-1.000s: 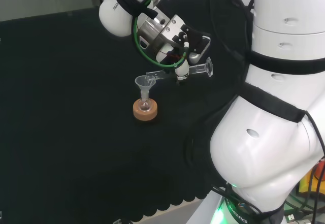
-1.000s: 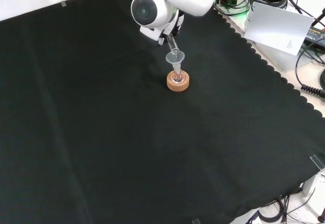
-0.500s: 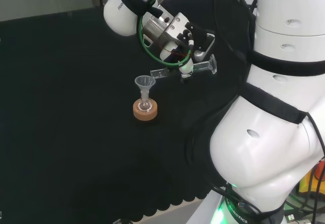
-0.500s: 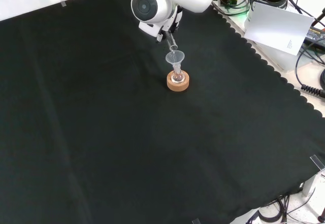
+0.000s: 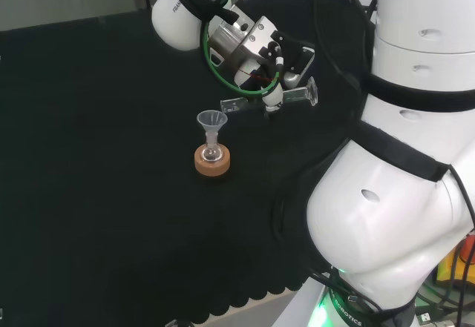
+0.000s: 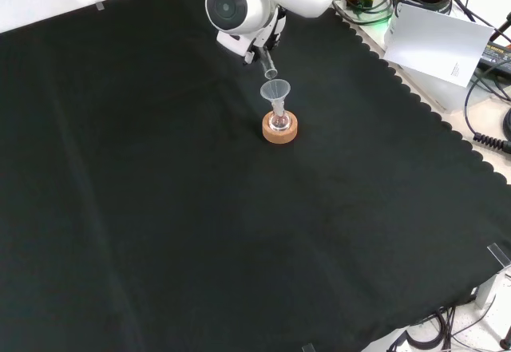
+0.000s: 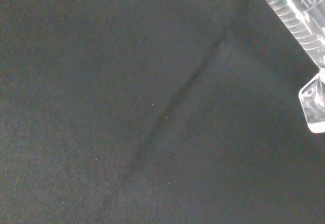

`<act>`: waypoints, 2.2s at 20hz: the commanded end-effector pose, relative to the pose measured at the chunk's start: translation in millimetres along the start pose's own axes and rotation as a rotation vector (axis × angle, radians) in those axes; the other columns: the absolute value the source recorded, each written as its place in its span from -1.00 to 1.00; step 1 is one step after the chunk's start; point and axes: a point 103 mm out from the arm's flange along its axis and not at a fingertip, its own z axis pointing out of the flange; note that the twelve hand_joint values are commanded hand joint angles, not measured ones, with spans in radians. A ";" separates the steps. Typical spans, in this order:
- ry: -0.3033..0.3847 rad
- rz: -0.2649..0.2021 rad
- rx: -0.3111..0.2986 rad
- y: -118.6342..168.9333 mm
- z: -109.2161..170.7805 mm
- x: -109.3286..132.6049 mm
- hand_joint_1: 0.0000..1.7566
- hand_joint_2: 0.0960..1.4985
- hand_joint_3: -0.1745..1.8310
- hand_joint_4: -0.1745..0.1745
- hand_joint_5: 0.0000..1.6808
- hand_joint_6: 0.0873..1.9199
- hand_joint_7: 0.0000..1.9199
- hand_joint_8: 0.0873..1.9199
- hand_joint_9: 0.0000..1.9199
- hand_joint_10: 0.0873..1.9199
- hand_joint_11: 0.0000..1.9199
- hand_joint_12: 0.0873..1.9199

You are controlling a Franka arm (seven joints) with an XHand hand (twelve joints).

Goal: Pour the water from the graduated cylinder into the round-bottom flask.

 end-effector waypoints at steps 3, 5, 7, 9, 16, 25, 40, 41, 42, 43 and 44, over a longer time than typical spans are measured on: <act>-0.023 -0.004 -0.008 -1.8 -2.8 -0.7 0.28 0.50 -0.83 -0.77 0.11 0.10 0.29 -0.72 0.50 -1.00 0.36 -0.31; -0.025 -0.005 -0.009 -2.1 -3.2 -1.0 0.28 0.50 -0.83 -0.77 0.11 0.10 0.29 -0.72 0.50 -1.00 0.36 -0.31; -0.017 -0.011 -0.012 -1.6 -5.2 -1.0 0.28 0.50 -0.82 -0.77 0.11 0.10 0.29 -0.72 0.50 -1.00 0.36 -0.31; -0.019 -0.008 -0.021 -0.9 -6.0 -0.8 0.28 0.50 -0.82 -0.77 0.11 0.10 0.29 -0.72 0.50 -1.00 0.36 -0.31; -0.023 -0.017 -0.017 0.1 -7.9 0.2 0.28 0.50 -0.82 -0.77 0.10 0.10 0.29 -0.73 0.50 -1.00 0.36 -0.31; 0.060 -0.049 -0.094 5.1 -5.7 9.0 0.28 0.50 -0.82 -0.76 0.10 0.10 0.29 -0.73 0.50 -1.00 0.36 -0.31; 0.290 -0.124 -0.349 1.2 0.9 -0.8 0.28 0.50 -0.82 -0.76 0.10 0.11 0.29 -0.73 0.49 -1.00 0.36 -0.31; 0.302 -0.129 -0.367 1.3 2.0 -1.6 0.28 0.50 -0.82 -0.76 0.10 0.11 0.29 -0.73 0.49 -1.00 0.35 -0.31; 0.313 -0.134 -0.384 1.3 2.8 -2.3 0.28 0.50 -0.82 -0.76 0.10 0.11 0.29 -0.73 0.49 -1.00 0.35 -0.31; 0.324 -0.141 -0.408 1.0 3.7 -3.3 0.28 0.50 -0.82 -0.76 0.10 0.11 0.29 -0.73 0.49 -1.00 0.35 -0.32; 0.338 -0.148 -0.431 0.5 4.2 -4.3 0.28 0.50 -0.82 -0.76 0.10 0.11 0.29 -0.73 0.49 -1.00 0.35 -0.32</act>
